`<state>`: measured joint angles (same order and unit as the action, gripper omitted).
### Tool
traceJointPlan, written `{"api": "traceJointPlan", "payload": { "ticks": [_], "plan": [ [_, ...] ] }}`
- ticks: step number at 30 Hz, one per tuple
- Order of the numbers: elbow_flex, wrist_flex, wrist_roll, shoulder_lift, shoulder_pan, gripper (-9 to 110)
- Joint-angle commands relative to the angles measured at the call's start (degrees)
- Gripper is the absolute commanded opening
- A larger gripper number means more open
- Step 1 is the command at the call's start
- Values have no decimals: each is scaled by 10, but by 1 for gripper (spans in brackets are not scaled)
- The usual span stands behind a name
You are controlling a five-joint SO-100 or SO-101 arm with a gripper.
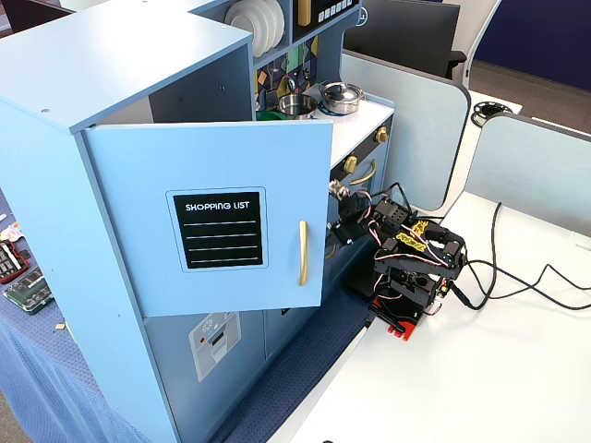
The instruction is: Open the left cabinet door
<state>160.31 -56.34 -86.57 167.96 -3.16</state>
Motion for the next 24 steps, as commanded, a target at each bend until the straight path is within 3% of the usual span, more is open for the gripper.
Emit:
{"api": "traceJointPlan", "payload": {
  "ticks": [1, 14, 24],
  "plan": [
    [51, -16, 33, 36, 25, 11],
    [114, -205, 56, 142, 53, 0],
    [114, -243, 64, 142, 44, 0]
  ]
}}
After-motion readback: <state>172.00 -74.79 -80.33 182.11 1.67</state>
